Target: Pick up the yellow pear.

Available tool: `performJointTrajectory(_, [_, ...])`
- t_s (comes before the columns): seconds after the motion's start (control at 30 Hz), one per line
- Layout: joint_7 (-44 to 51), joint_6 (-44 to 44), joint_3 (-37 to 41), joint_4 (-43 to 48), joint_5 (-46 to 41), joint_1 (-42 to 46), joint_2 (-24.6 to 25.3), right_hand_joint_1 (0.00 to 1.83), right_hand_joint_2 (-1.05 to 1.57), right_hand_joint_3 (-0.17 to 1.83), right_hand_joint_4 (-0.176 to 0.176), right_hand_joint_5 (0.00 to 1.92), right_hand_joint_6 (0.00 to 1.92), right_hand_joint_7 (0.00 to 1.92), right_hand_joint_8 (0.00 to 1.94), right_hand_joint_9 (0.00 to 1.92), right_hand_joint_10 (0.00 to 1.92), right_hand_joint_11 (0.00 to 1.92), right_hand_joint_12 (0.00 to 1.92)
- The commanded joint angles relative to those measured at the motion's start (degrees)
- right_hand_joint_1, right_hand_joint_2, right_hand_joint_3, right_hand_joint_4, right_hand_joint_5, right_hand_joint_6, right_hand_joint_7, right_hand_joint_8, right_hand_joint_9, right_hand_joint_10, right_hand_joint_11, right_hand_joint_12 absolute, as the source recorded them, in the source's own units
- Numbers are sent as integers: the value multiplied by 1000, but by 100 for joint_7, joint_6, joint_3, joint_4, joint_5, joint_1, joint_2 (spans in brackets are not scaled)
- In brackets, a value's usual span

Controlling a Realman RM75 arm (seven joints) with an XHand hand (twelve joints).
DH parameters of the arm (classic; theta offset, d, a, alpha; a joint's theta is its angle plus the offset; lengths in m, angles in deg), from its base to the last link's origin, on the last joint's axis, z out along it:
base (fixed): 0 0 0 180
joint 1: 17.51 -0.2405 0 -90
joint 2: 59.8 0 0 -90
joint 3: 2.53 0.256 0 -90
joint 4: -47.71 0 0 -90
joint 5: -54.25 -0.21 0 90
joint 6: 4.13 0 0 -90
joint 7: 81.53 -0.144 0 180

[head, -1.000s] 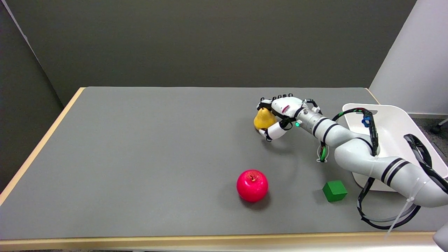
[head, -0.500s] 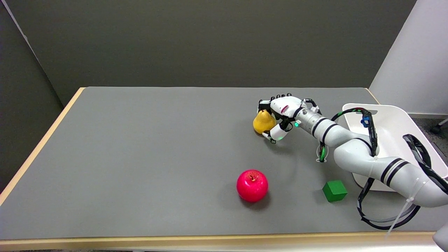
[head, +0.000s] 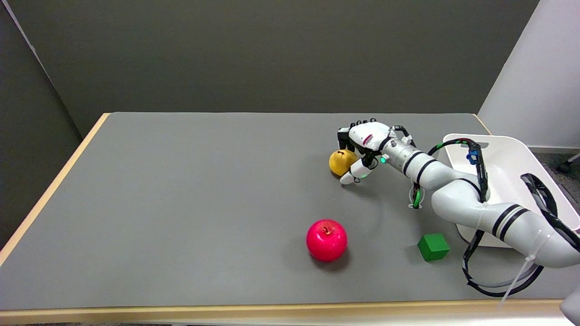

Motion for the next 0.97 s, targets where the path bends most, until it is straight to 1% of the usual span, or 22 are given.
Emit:
performJointTrajectory(0.03, [2,318,261,283,44,38,-87,1183,895,687,-38,699,1539,913,1369,874,1596,647,1788])
performJointTrajectory(0.1, [2,381,482,467,44,118,-129,1183,891,694,-35,702,1541,914,1369,878,1606,648,1792])
performJointTrajectory(0.2, [3,491,1014,834,44,333,-214,1183,885,706,-33,705,1546,914,1370,885,1611,655,1795])
performJointTrajectory(0.3, [10,530,1683,1422,112,665,-318,1183,880,716,-31,708,1548,916,1371,887,1617,663,1798])
performJointTrajectory(0.37, [55,532,2090,1761,218,850,-374,1183,898,673,-30,710,1531,915,1353,897,1614,654,1789])
performJointTrajectory(0.47, [486,494,2795,2307,308,1310,-408,1183,905,655,-29,712,1522,916,1343,903,1616,654,1792])
performJointTrajectory(0.5, [760,488,3096,2506,306,1532,-402,1183,905,655,-29,712,1523,916,1343,903,1617,655,1794])
performJointTrajectory(0.53, [1001,488,3366,2676,296,1741,-372,1184,900,664,-32,711,1524,918,1346,902,1620,658,1797])
performJointTrajectory(0.6, [1337,518,3771,2897,252,2092,-297,1194,858,751,-55,709,1540,937,1376,884,1633,674,1812])
performJointTrajectory(0.67, [1511,565,4126,3107,252,2433,-207,1197,844,776,-64,712,1538,946,1384,887,1634,684,1811])
performJointTrajectory(0.73, [1536,713,4645,3339,223,2823,-97,1199,835,792,-65,716,1539,949,1389,893,1639,693,1806])
performJointTrajectory(0.83, [1536,1043,5118,3510,-115,3331,83,1199,832,798,-65,717,1539,950,1392,896,1643,696,1808])
performJointTrajectory(0.9, [1536,1401,5361,3574,-687,3718,229,1199,831,801,-63,718,1540,949,1394,898,1648,698,1814])
performJointTrajectory(0.97, [1536,1742,5521,3598,-1025,4034,309,1197,831,801,-57,719,1543,945,1397,901,1652,698,1821])
